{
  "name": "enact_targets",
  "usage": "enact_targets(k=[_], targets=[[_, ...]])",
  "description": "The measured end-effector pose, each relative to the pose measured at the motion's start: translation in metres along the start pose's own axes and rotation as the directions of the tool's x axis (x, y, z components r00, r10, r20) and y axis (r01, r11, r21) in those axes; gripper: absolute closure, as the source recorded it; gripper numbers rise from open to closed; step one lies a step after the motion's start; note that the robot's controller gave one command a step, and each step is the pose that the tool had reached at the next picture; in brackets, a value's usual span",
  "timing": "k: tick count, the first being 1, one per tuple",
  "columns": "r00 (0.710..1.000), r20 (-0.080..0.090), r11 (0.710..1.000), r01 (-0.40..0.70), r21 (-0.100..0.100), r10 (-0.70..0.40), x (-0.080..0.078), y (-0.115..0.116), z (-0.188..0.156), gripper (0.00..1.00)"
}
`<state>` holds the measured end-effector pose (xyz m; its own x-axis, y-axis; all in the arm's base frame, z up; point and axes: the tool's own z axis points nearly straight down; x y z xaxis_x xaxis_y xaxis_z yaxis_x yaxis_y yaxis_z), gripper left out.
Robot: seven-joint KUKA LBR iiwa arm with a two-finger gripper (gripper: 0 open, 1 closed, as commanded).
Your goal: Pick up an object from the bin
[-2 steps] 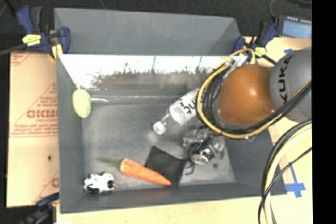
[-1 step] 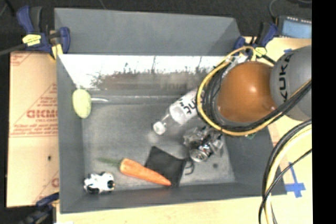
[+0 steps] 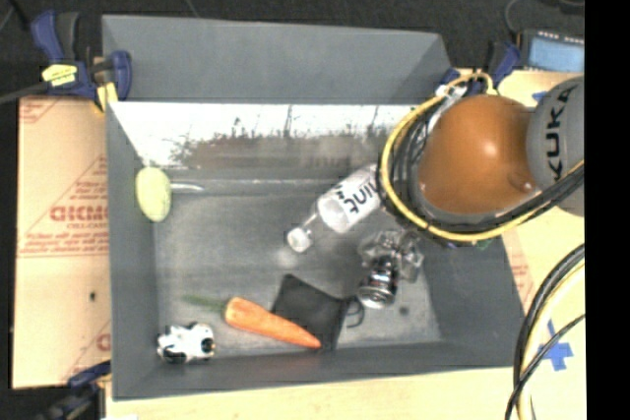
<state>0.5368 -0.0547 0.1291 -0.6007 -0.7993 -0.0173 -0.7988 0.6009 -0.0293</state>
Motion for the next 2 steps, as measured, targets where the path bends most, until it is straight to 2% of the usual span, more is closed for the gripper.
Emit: enact_targets(k=[1,2], targets=[[1.000,0.005,1.000,-0.016,0.008,0.016,-0.009,-0.005,-0.044,1.00],[1.000,0.002,1.000,-0.001,0.001,0.001,-0.011,-0.006,-0.102,1.00]])
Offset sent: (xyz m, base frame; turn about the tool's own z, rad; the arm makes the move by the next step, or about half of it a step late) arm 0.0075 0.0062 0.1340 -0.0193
